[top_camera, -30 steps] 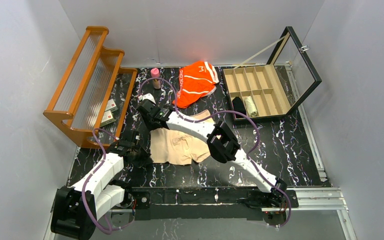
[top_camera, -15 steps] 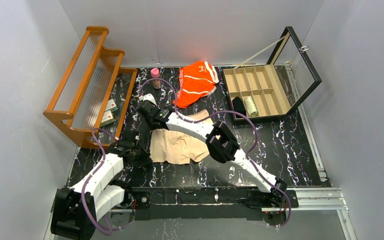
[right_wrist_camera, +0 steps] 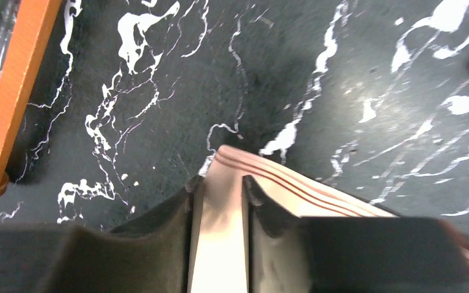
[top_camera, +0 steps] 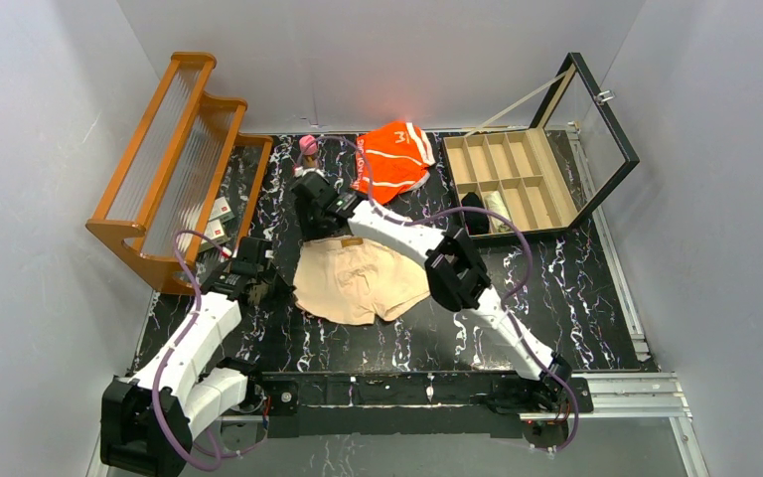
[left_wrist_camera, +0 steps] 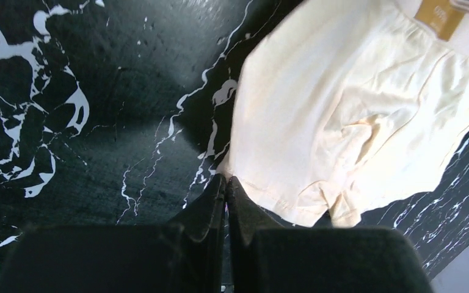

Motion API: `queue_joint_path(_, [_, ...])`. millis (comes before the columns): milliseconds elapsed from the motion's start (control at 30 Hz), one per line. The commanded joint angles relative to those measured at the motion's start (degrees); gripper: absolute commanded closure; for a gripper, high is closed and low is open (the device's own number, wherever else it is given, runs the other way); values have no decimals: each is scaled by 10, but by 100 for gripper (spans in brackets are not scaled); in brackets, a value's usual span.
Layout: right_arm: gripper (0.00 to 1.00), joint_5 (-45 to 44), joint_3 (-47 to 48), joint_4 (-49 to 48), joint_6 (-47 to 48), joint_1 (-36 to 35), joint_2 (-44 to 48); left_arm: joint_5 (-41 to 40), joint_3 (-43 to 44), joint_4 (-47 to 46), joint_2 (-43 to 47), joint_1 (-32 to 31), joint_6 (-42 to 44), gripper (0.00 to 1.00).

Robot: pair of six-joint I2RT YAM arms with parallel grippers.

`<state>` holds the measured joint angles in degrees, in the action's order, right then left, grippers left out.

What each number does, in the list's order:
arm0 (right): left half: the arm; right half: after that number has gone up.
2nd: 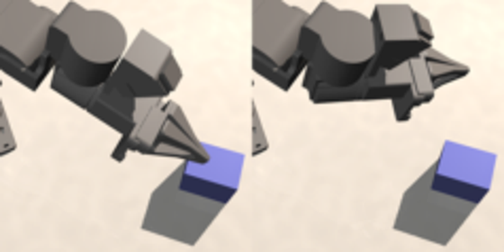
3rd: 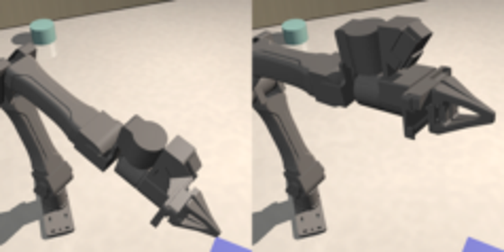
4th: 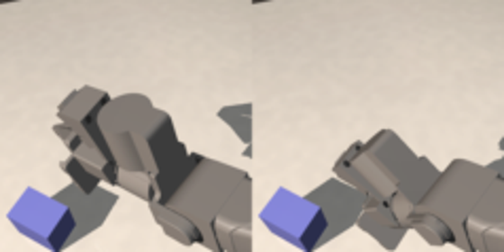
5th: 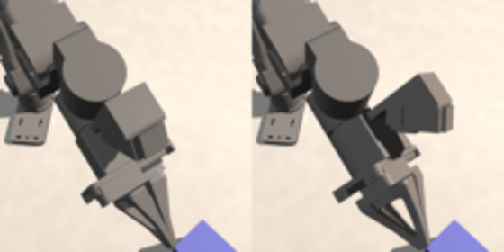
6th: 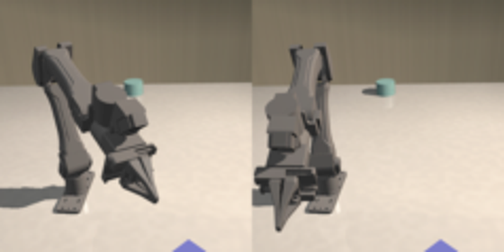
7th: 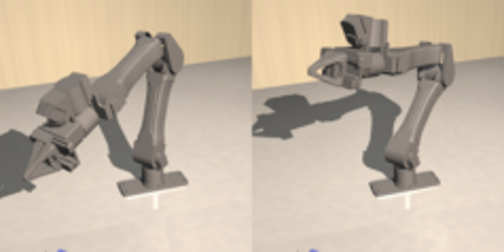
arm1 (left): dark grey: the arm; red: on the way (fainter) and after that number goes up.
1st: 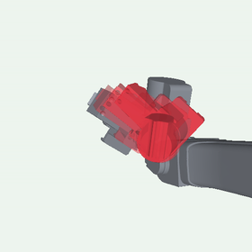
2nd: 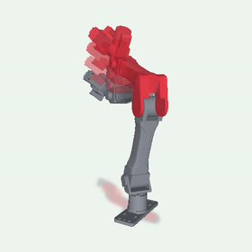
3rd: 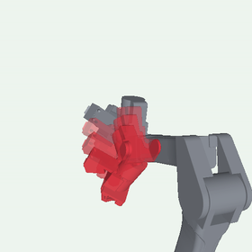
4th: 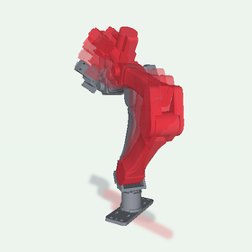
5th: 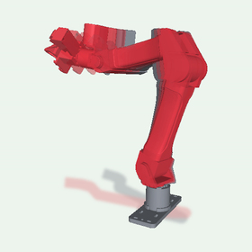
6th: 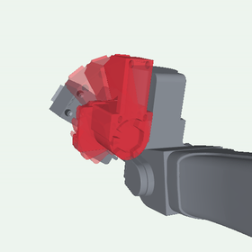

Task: Roll the underwear
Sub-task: Fold the underwear at the center of the board.

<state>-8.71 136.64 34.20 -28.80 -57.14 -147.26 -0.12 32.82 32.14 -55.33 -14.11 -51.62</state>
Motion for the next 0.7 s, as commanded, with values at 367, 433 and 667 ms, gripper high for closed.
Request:
queue_joint_path(367, [59, 115, 28, -28, -57, 27, 22, -33, -16, 35, 0, -3, -3, 100])
queue_joint_path(433, [60, 106, 33, -36, -59, 20, 8, -29, -22, 30, 0, -4, -6, 100])
queue_joint_path(667, [58, 31, 49, -32, -43, 0, -23, -25, -35, 23, 1, -4, -15, 100])
